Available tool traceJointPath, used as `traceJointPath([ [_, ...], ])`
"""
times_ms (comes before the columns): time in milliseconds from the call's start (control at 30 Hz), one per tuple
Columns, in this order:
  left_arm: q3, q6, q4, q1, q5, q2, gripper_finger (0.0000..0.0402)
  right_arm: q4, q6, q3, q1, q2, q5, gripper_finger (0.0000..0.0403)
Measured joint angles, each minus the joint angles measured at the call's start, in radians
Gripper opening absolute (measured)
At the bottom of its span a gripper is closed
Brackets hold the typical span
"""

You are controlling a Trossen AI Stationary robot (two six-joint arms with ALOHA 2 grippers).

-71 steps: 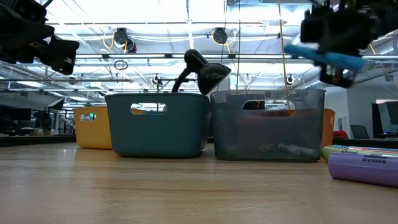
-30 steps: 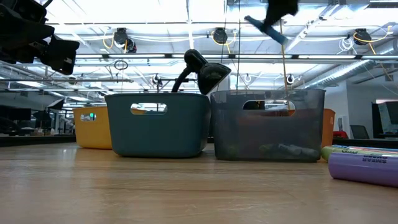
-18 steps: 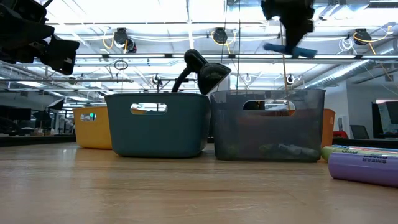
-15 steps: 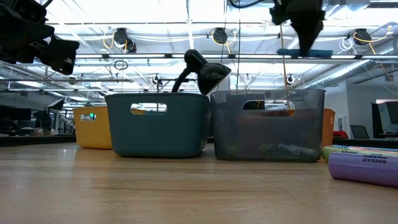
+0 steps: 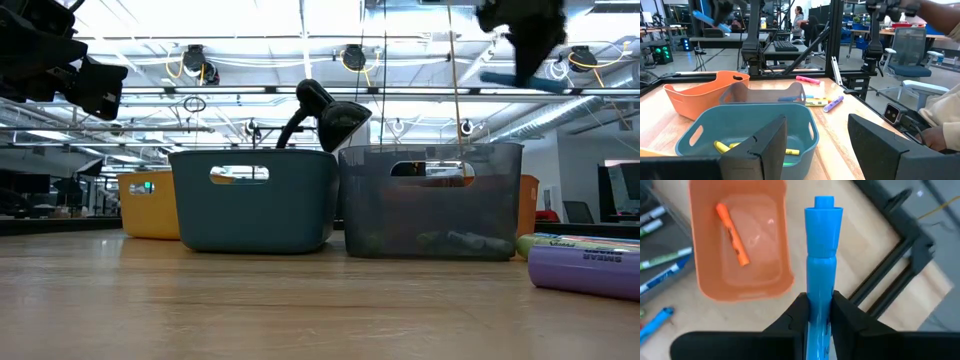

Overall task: Pick & Place Markers
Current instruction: Put the right blue highlighter into the orange bin

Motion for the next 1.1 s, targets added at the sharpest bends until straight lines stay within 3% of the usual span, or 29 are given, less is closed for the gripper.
traceJointPath([
  [300, 0.000, 0.000, 0.000, 0.000, 0.000, 0.000, 0.0214, 0.029, 0.090, -0.332, 0.000, -0.242, -0.065, 0.0041],
  [467, 0.000, 0.000, 0.000, 0.000, 0.000, 0.000, 0.0214, 0.266, 0.074, -0.496, 0.000, -0.325, -0.193, 0.0040],
  [767, 0.000, 0.000, 0.000, 0.000, 0.000, 0.000, 0.0214, 0.714, -0.040, -0.644, 0.000, -0.290, -0.240, 0.0040],
  [1100, 0.000, 0.000, 0.000, 0.000, 0.000, 0.000, 0.0214, 0.998, -0.103, -0.727, -0.043, -0.268, -0.237, 0.0040],
])
